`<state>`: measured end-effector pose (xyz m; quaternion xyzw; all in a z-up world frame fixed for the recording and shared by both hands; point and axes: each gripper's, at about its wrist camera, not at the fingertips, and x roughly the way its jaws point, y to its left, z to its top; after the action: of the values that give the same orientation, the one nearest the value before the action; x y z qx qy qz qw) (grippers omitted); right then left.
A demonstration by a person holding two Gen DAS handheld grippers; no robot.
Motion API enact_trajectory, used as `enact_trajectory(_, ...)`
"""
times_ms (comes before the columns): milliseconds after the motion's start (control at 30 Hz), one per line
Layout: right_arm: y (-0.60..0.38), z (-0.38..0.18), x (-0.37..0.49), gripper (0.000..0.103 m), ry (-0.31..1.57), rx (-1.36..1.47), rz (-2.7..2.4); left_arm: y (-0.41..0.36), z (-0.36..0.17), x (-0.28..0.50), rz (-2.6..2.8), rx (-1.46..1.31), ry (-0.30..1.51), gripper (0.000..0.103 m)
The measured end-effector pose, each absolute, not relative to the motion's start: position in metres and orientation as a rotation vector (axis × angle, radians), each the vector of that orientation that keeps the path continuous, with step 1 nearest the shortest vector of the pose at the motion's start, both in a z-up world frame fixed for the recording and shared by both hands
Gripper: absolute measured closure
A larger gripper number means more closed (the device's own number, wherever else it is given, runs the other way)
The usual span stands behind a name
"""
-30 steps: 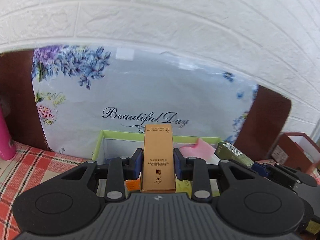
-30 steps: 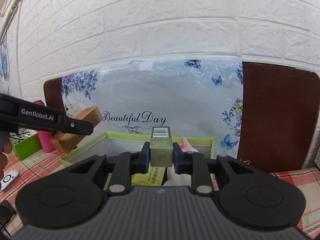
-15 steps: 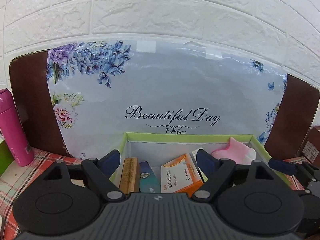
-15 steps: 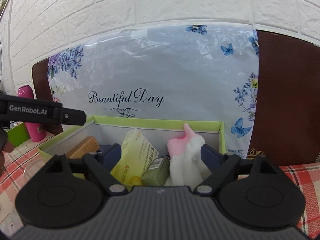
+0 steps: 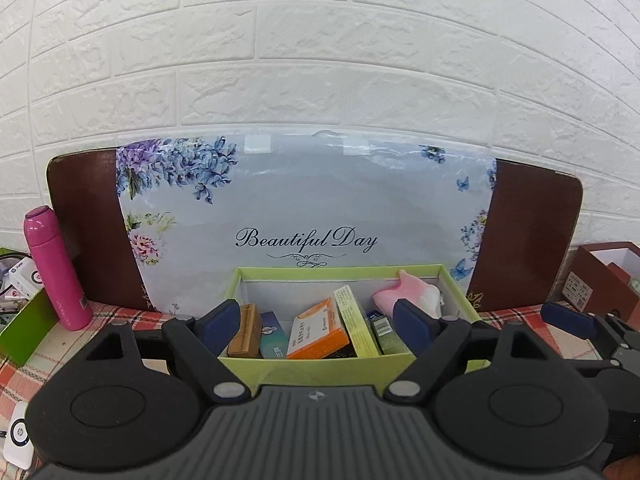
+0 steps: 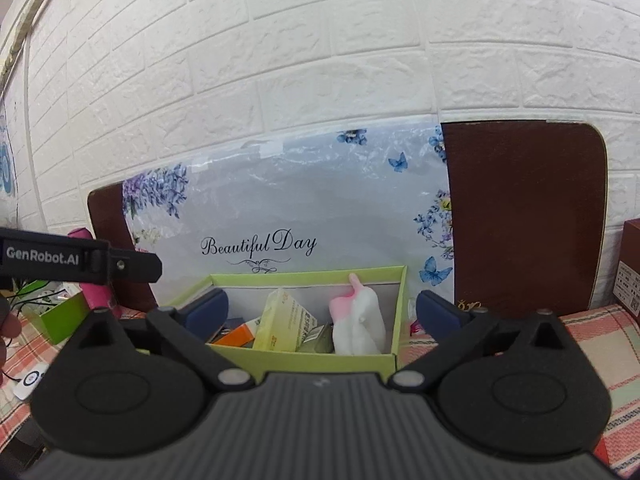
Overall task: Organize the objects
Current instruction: 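Move the right tool to the green box while the left tool grasps the pink-white sock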
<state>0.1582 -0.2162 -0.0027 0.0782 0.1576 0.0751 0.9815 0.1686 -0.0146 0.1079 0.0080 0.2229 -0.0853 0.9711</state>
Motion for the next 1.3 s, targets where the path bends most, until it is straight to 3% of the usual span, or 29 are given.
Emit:
enact_trajectory(267,-0.224,0.002,0.104,0.000,0.294,0.183,0.168,-0.005,0.091,0.119,-0.205,-0.018,0.452,0.016)
enact_trajectory(600,-0.221,-0.032,0.054,0.000,0.358,0.124,0.166,0.019,0.024,0.088,-0.221,-0.057,0.588,0.016)
enact_trajectory(1033,-0.221,-0.073,0.032,0.000,0.474,0.150,0.155,0.037,-0.008,0.118,-0.273,0.061,0.582,0.016)
enact_trajectory(1167,-0.222,-0.073,0.035,0.000,0.474,0.144,0.153,0.042,-0.027,0.136,-0.253,0.050,0.660,0.017)
enact_trajectory(1200,-0.222,-0.074,0.036,0.000,0.477,0.140,0.151,0.045,-0.031,0.137,-0.264,0.027,0.675,0.031)
enact_trajectory(1233,-0.223,-0.075,0.038,0.000,0.479,0.135,0.149,0.047,-0.035,0.136,-0.292,-0.006,0.705,0.058)
enact_trajectory(1300,-0.224,-0.077,0.043,0.000,0.487,0.119,0.145,0.051,-0.040,0.134,-0.323,-0.057,0.764,0.078)
